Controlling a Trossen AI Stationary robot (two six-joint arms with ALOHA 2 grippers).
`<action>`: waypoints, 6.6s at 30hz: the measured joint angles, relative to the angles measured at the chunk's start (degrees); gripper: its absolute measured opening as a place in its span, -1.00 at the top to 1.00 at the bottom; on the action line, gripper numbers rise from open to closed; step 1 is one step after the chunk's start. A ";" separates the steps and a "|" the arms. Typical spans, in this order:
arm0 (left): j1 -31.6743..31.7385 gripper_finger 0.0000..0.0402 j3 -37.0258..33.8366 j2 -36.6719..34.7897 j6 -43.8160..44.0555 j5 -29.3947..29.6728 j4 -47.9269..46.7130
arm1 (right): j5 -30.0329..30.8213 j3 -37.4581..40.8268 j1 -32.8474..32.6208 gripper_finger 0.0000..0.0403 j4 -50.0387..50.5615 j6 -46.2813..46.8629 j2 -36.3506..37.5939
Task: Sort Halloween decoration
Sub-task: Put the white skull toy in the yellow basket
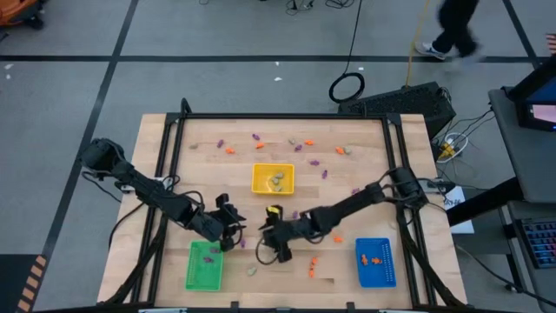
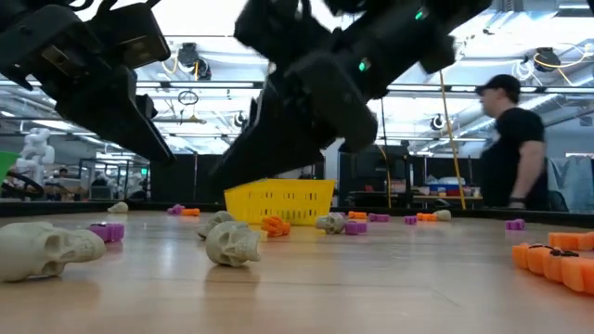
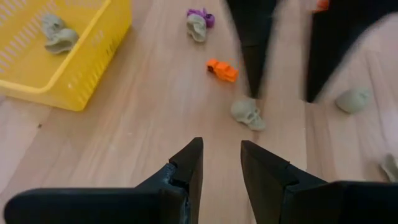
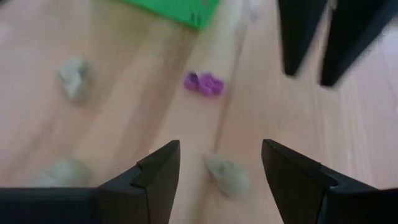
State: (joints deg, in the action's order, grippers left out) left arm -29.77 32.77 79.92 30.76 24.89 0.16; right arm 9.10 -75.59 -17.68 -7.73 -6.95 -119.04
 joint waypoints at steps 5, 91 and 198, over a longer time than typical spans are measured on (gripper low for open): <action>-0.01 0.47 0.00 0.00 0.28 -0.68 -1.35 | -8.62 0.00 2.92 -0.06 0.22 -2.54 -0.26; -0.01 0.47 -0.01 0.00 0.39 -0.57 -1.92 | 4.54 -0.02 2.33 0.58 13.33 7.68 -0.53; 0.01 0.47 0.00 -0.02 -9.20 4.13 9.30 | 10.54 34.58 -5.56 0.59 -61.09 -2.55 17.88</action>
State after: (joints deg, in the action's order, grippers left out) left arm -29.76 32.77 79.90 21.56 29.02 9.46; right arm 19.64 -41.01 -23.24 -68.82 -9.50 -101.16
